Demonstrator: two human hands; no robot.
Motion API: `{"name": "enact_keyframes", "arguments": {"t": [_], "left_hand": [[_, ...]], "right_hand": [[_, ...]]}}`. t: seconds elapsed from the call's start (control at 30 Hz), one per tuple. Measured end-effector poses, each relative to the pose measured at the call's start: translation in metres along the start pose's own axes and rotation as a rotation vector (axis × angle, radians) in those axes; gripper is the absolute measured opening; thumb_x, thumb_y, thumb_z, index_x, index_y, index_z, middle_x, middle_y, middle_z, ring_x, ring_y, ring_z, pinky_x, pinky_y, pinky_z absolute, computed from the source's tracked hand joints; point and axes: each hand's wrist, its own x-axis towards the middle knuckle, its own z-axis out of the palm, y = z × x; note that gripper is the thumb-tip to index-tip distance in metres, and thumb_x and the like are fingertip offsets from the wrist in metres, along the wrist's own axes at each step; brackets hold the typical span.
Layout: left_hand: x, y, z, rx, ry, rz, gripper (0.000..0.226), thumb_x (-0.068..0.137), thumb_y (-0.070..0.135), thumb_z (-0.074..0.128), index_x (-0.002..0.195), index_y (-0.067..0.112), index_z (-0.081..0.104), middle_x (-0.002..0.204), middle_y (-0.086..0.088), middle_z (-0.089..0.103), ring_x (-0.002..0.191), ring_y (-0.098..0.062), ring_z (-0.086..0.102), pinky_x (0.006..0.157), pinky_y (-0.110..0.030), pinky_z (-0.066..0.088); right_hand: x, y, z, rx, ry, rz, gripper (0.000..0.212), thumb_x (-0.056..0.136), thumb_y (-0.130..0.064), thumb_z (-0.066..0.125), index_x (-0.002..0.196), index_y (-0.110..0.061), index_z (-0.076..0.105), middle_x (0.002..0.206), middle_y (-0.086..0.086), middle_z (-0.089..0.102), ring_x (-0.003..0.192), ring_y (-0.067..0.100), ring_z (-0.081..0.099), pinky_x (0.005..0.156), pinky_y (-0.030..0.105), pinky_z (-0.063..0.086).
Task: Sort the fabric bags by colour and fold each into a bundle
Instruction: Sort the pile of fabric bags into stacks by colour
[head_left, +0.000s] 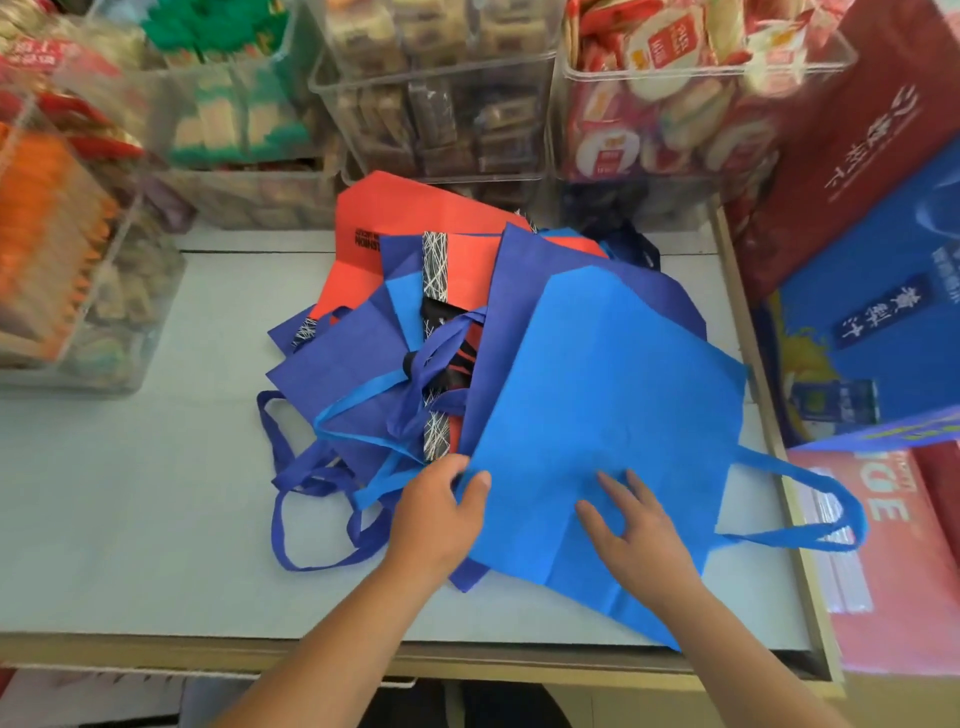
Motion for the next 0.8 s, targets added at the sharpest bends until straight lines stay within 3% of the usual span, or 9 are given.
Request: {"name": "enact_keyframes", "arguments": {"t": [0.07, 0.17, 0.23, 0.33, 0.47, 0.53, 0.6, 0.73, 0.8], "left_hand": [[0.009, -0.004, 0.004, -0.012, -0.091, -0.065, 0.018, 0.096, 0.042, 0.063, 0.094, 0.025, 0.06, 0.083, 0.005, 0.066, 0.078, -0.015, 0.063, 0.069, -0.041, 0.054], [0.018, 0.0, 0.013, 0.022, -0.117, -0.031, 0.014, 0.099, 0.028, 0.061, 0.091, 0.018, 0.056, 0.08, 0.004, 0.062, 0.071, -0.012, 0.059, 0.066, -0.035, 0.049], [0.017, 0.009, 0.007, 0.011, -0.077, -0.002, 0.015, 0.102, 0.023, 0.055, 0.09, 0.015, 0.052, 0.082, -0.005, 0.06, 0.07, -0.018, 0.055, 0.064, -0.039, 0.047], [0.003, 0.022, -0.032, -0.088, 0.014, 0.056, 0.008, 0.106, 0.023, 0.05, 0.102, 0.026, 0.057, 0.094, 0.008, 0.068, 0.085, -0.011, 0.064, 0.071, -0.032, 0.051], [-0.021, -0.007, -0.107, -0.222, 0.167, -0.076, 0.009, 0.106, 0.024, 0.051, 0.108, 0.025, 0.06, 0.1, 0.011, 0.071, 0.088, -0.002, 0.066, 0.075, -0.027, 0.053], [-0.034, -0.037, -0.138, -0.227, 0.185, -0.157, 0.01, 0.106, 0.023, 0.052, 0.106, 0.027, 0.061, 0.101, 0.012, 0.071, 0.088, 0.0, 0.067, 0.073, -0.028, 0.053], [-0.044, -0.069, -0.164, -0.223, 0.233, -0.221, 0.009, 0.106, 0.021, 0.053, 0.103, 0.023, 0.061, 0.097, 0.009, 0.071, 0.087, -0.007, 0.068, 0.071, -0.028, 0.053], [-0.063, -0.143, -0.23, -0.131, 0.386, -0.34, 0.008, 0.103, 0.017, 0.056, 0.1, 0.012, 0.061, 0.087, 0.005, 0.064, 0.079, -0.015, 0.06, 0.06, -0.021, 0.043], [-0.072, -0.19, -0.268, -0.073, 0.411, -0.412, 0.013, 0.1, 0.016, 0.059, 0.092, 0.006, 0.059, 0.081, -0.006, 0.062, 0.075, -0.024, 0.056, 0.057, -0.027, 0.039]], "right_hand": [[0.003, 0.017, 0.003, -0.012, -0.013, 0.019, 0.056, 0.097, -0.057, 0.057, 0.15, -0.039, 0.048, 0.17, -0.002, 0.022, 0.158, 0.022, 0.016, 0.126, 0.043, 0.022], [-0.001, 0.026, 0.003, 0.203, -0.046, -0.011, 0.048, 0.098, -0.047, 0.062, 0.145, -0.038, 0.054, 0.167, -0.006, 0.029, 0.156, 0.016, 0.021, 0.125, 0.037, 0.025], [-0.007, 0.027, 0.0, 0.2, 0.085, -0.005, 0.055, 0.098, -0.048, 0.062, 0.15, -0.038, 0.047, 0.169, -0.006, 0.022, 0.156, 0.015, 0.021, 0.122, 0.037, 0.03], [-0.008, 0.021, -0.01, 0.102, 0.287, 0.038, 0.077, 0.093, -0.054, 0.066, 0.159, -0.032, 0.033, 0.17, 0.005, 0.019, 0.157, 0.02, 0.015, 0.122, 0.045, 0.03], [-0.007, -0.022, 0.0, 0.338, 0.098, 0.179, 0.102, 0.083, -0.062, 0.075, 0.163, -0.026, 0.021, 0.15, 0.0, 0.052, 0.135, 0.023, 0.052, 0.107, 0.043, 0.046], [-0.007, -0.058, 0.019, 0.426, -0.004, 0.143, 0.095, 0.084, -0.058, 0.077, 0.159, -0.027, 0.029, 0.126, -0.003, 0.068, 0.114, 0.019, 0.066, 0.094, 0.04, 0.053], [-0.012, -0.094, 0.048, 0.46, -0.1, 0.097, 0.078, 0.089, -0.049, 0.076, 0.153, -0.023, 0.039, 0.111, -0.004, 0.071, 0.103, 0.018, 0.069, 0.082, 0.037, 0.052], [-0.031, -0.16, 0.111, 0.274, -0.089, -0.081, 0.058, 0.094, -0.04, 0.071, 0.145, -0.019, 0.052, 0.114, -0.004, 0.068, 0.105, 0.018, 0.066, 0.091, 0.039, 0.053], [-0.041, -0.198, 0.145, 0.214, -0.149, -0.175, 0.05, 0.095, -0.035, 0.071, 0.141, -0.019, 0.057, 0.122, 0.001, 0.067, 0.108, 0.018, 0.066, 0.091, 0.034, 0.052]]}}
